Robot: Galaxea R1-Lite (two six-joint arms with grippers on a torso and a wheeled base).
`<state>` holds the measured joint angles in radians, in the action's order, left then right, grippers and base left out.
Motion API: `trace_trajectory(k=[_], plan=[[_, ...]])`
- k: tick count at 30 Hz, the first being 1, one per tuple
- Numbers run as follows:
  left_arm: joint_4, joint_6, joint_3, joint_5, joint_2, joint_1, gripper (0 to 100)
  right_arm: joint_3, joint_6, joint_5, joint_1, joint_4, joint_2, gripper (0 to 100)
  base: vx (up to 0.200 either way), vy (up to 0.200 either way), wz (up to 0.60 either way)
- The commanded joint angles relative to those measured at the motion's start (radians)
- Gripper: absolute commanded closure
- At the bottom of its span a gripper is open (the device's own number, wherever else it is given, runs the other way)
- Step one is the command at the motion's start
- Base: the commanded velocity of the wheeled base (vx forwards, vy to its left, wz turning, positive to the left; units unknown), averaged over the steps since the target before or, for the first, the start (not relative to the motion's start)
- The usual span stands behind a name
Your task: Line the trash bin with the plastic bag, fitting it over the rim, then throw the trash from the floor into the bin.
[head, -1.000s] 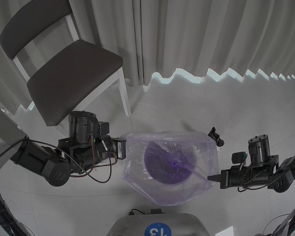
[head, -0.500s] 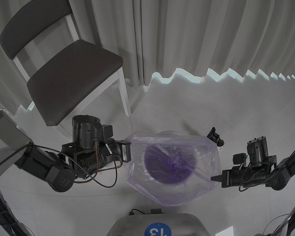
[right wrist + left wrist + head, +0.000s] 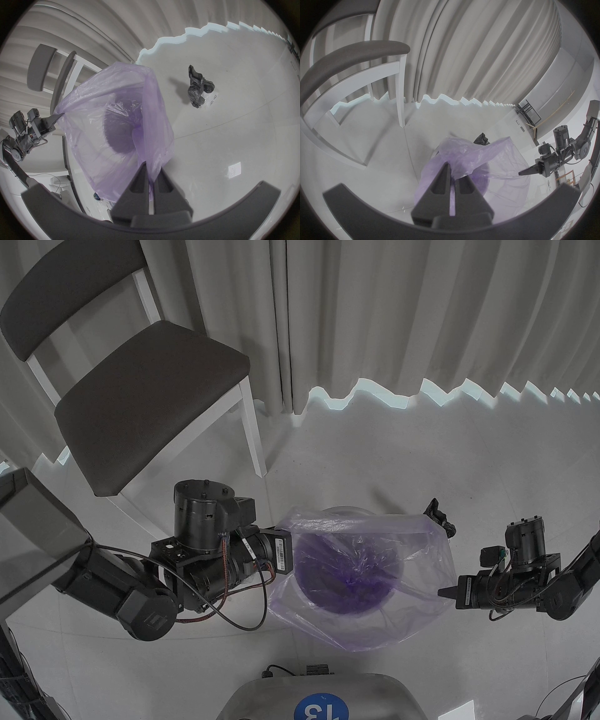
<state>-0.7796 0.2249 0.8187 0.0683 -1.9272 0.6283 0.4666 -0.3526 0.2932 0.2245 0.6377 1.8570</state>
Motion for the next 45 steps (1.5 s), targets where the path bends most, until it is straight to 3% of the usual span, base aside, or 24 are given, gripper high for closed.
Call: trace_trajectory(k=[1, 12, 30, 39, 45], plan=[[0.002, 0.001, -0.006, 0.001, 0.004, -0.009, 100, 0.000, 0.000, 0.001, 0.001, 0.000, 0.004, 100, 0.000, 0.000, 0.00], [0.011, -0.001, -0.013, -0.001, 0.004, -0.071, 100, -0.017, -0.005, -0.005, 0.092, 0.000, -0.015, 100, 0.000, 0.000, 0.00], [0.002, 0.002, 0.023, -0.001, -0.038, -0.010, 100, 0.009, -0.002, 0.001, 0.004, 0.002, 0.024, 100, 0.000, 0.000, 0.00], [0.005, 0.016, 0.013, -0.004, -0.049, -0.099, 100, -0.016, -0.003, -0.003, 0.081, 0.002, 0.002, 100, 0.000, 0.000, 0.00], [0.002, 0.017, 0.039, -0.001, -0.096, -0.096, 100, -0.037, -0.005, -0.006, 0.136, 0.004, -0.001, 100, 0.000, 0.000, 0.00]])
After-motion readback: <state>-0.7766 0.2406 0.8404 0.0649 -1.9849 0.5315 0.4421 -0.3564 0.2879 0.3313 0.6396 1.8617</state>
